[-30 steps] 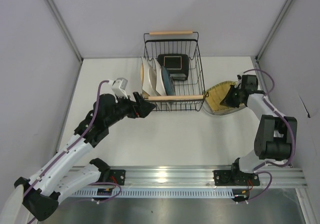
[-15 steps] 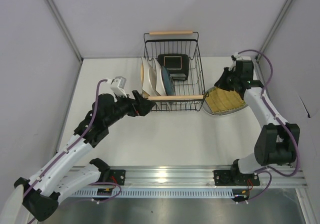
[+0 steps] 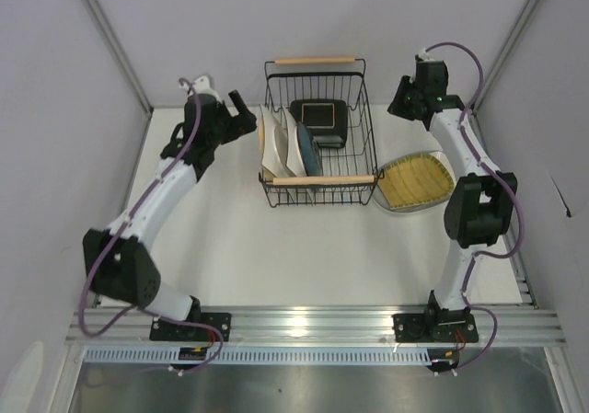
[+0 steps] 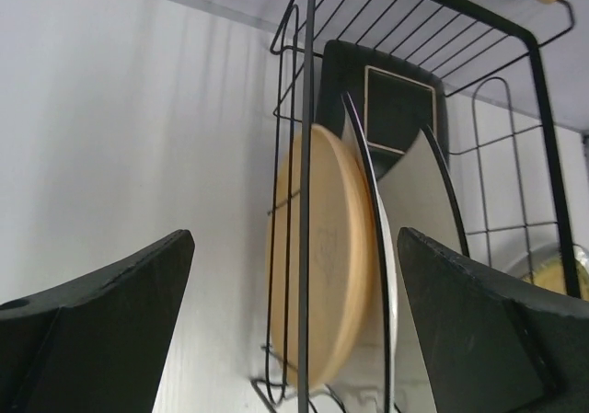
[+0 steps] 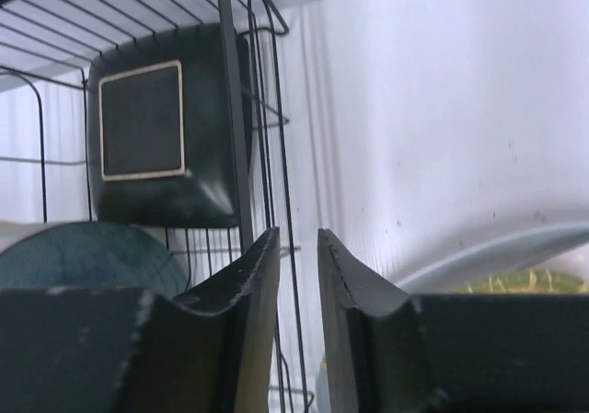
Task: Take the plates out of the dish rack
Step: Place the plate on the table, then move the dish rack
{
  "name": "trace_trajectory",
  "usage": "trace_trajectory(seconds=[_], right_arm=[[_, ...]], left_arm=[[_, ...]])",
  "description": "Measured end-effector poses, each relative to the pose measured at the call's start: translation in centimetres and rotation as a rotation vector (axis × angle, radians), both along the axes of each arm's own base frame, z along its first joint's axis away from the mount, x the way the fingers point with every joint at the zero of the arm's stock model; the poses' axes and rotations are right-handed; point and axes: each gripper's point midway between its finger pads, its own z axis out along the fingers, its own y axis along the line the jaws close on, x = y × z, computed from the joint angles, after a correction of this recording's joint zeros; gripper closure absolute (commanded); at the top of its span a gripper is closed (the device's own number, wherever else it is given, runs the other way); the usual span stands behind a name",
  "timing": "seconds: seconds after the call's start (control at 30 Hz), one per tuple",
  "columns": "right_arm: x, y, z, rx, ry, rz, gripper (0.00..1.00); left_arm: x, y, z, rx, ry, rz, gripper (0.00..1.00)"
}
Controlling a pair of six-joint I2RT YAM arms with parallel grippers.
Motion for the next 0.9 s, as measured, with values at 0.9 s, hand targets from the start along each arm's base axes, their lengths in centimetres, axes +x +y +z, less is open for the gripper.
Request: trace_trajectory(seconds=[0.9], right_arm=[[6.7,2.0,-5.3,-0.029,0.113,0.070,0.66]], left_arm=[[20.6,-2.4,-4.9,0.055,0.056,-0.204,0.01]])
